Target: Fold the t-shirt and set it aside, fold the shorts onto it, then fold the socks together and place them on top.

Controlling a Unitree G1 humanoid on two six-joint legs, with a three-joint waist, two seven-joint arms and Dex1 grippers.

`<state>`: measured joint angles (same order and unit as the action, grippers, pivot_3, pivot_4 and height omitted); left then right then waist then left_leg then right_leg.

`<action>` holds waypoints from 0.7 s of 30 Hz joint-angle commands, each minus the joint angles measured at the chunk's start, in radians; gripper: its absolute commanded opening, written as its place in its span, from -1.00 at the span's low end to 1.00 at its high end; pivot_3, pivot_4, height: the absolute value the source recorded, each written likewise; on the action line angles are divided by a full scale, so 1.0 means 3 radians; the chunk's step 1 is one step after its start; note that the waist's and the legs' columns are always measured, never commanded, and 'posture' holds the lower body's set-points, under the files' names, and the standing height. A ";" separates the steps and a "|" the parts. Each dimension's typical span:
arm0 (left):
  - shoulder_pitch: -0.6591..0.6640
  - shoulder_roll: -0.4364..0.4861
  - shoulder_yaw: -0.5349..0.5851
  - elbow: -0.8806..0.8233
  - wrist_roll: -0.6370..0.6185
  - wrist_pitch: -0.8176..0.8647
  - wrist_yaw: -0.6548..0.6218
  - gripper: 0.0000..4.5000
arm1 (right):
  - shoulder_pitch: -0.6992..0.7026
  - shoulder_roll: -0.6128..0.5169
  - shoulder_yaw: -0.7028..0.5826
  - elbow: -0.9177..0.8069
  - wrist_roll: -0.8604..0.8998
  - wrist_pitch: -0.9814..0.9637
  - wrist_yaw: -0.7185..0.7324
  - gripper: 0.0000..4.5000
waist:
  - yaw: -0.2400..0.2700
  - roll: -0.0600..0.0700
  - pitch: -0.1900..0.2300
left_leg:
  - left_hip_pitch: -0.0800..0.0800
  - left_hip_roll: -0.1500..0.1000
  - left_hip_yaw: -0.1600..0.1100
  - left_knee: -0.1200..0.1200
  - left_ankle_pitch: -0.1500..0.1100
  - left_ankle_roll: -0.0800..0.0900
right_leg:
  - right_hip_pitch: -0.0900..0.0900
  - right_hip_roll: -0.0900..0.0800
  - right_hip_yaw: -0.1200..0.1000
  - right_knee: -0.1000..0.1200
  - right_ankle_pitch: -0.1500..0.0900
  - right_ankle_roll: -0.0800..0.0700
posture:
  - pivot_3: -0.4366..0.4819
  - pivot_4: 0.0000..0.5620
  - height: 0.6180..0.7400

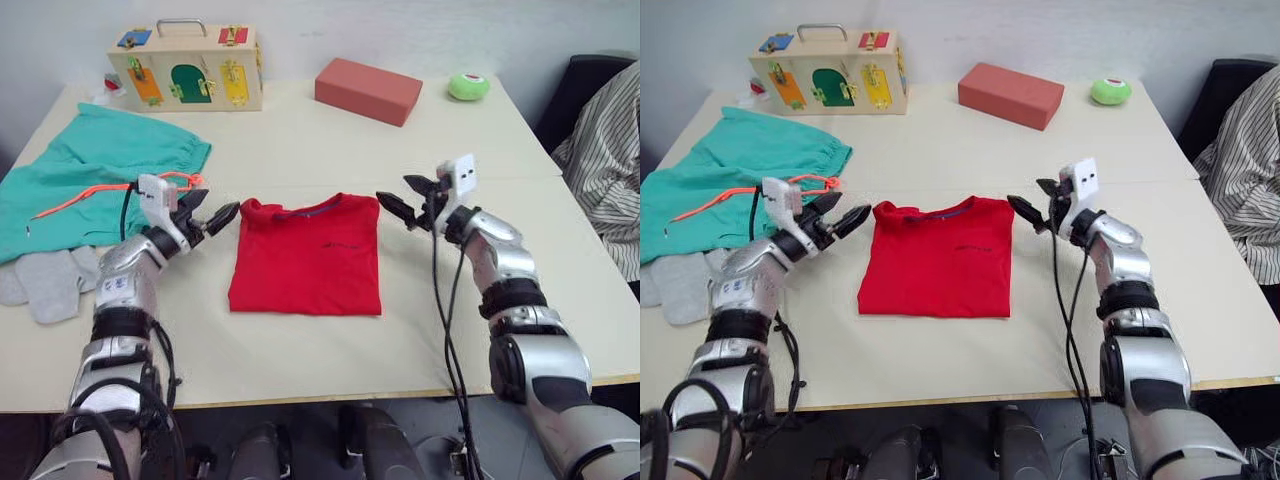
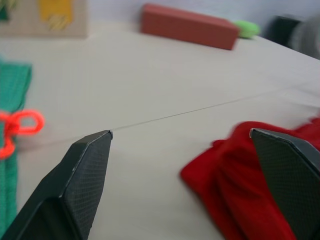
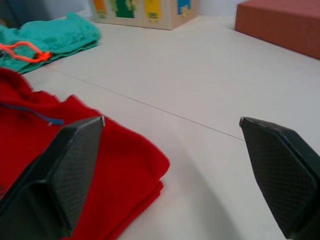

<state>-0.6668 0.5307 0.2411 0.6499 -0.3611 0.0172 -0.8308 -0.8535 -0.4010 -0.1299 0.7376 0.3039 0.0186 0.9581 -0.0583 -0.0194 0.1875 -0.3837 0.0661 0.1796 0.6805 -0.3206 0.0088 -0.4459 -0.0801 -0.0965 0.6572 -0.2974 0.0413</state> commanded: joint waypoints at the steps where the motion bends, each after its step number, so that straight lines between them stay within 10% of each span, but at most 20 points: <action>1: 0.0403 0.0255 -0.0064 -0.0866 -0.0057 -0.0214 -0.0504 0.99 | 0.0471 -0.0205 0.0199 -0.1138 0.0183 0.0180 0.0535 1.00 | 0.0005 0.0000 0.0000 | -0.0003 0.0001 -0.0001 0.0001 -0.0001 -0.0001 | -0.0001 0.0001 -0.0001 -0.0002 0.0000 0.0000 | -0.05 -0.47 1.00; 8: 0.1381 0.0724 -0.0350 -0.1978 0.0088 -0.0518 -0.1180 0.99 | 0.1487 -0.0469 0.0813 -0.2593 -0.0060 0.0057 0.0807 1.00 | 0.0018 0.0000 0.0000 | 0.0006 -0.0001 -0.0004 0.0006 -0.0001 -0.0001 | 0.0004 -0.0004 0.0001 -0.0007 -0.0001 -0.0002 | -0.05 -0.47 1.00; 15: 0.1405 0.0541 -0.0632 -0.1579 0.0672 -0.0976 -0.0767 0.99 | 0.1595 -0.0325 0.1181 -0.2316 -0.0794 -0.0417 0.0270 1.00 | 0.0032 -0.0001 0.0000 | 0.0018 -0.0001 -0.0003 0.0002 -0.0001 -0.0004 | 0.0007 -0.0004 0.0003 -0.0001 -0.0003 -0.0013 | -0.05 -0.47 1.00; 21: 0.1208 0.0481 -0.0915 -0.1287 0.0996 -0.0932 -0.0634 0.73 | 0.1376 -0.0418 0.1304 -0.1776 -0.1127 -0.0835 0.0134 0.32 | 0.0063 -0.0004 -0.0003 | 0.0028 -0.0002 0.0001 0.0004 0.0000 -0.0002 | 0.0015 -0.0005 0.0003 0.0001 -0.0003 -0.0013 | -0.05 -0.47 1.00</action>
<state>-0.3088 0.6698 -0.0155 0.2341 -0.0981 -0.2724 -1.0313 -0.4423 -0.5037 0.2676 0.1728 -0.0041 -0.2011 1.0123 -0.0394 -0.0205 0.1868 -0.3739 0.0656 0.1798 0.6816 -0.3207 0.0082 -0.4400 -0.0816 -0.0956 0.6574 -0.2983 0.0372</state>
